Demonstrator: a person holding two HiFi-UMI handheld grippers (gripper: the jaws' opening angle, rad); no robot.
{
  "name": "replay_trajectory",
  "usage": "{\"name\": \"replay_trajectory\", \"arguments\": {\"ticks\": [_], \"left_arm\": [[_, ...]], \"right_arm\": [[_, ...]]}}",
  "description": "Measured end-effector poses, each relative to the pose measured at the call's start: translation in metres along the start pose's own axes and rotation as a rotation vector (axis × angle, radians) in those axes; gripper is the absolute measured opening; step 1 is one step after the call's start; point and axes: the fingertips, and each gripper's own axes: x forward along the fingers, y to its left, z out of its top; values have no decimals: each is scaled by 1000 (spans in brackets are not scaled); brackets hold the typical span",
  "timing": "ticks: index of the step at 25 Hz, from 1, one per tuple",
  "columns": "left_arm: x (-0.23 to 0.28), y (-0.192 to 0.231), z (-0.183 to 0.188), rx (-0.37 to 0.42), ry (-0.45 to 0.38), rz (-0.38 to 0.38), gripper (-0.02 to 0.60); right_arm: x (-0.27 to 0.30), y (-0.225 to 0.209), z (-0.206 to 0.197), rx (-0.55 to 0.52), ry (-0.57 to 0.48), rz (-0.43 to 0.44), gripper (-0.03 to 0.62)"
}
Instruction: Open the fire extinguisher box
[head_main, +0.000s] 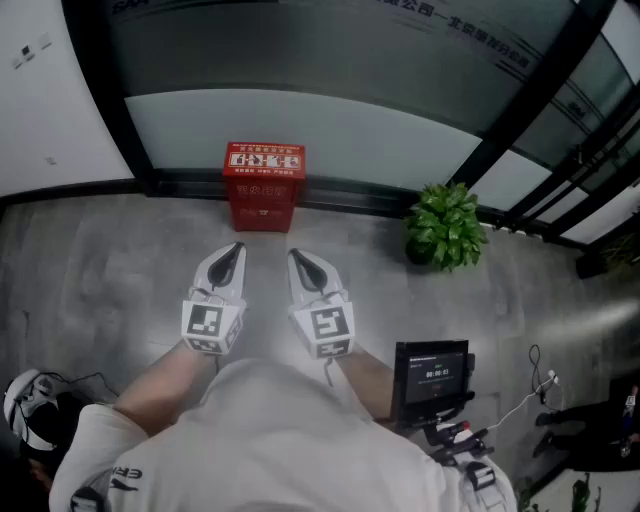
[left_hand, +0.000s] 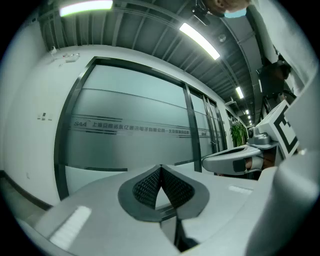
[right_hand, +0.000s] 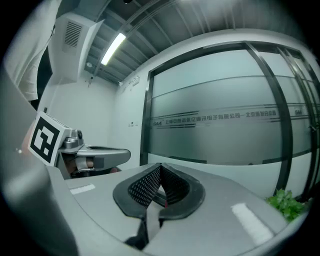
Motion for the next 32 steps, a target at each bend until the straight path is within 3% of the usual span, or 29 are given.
{"name": "replay_trajectory", "arguments": {"ticks": [7,18,23,32], "left_arm": [[5,-11,-4,0,-2,36,2],[45,10,-19,-19,13,52,2],[81,39,-28,-37,14,37,2],[170,132,-33,-54,46,-8,2]], "right_arm": [[-2,-13,-11,-5,1,26,14],[34,-36,-22,-12,39,27,14],[75,-48,-30,-17,69,7,14],[192,-73,-21,-20,117,-49,14]]}}
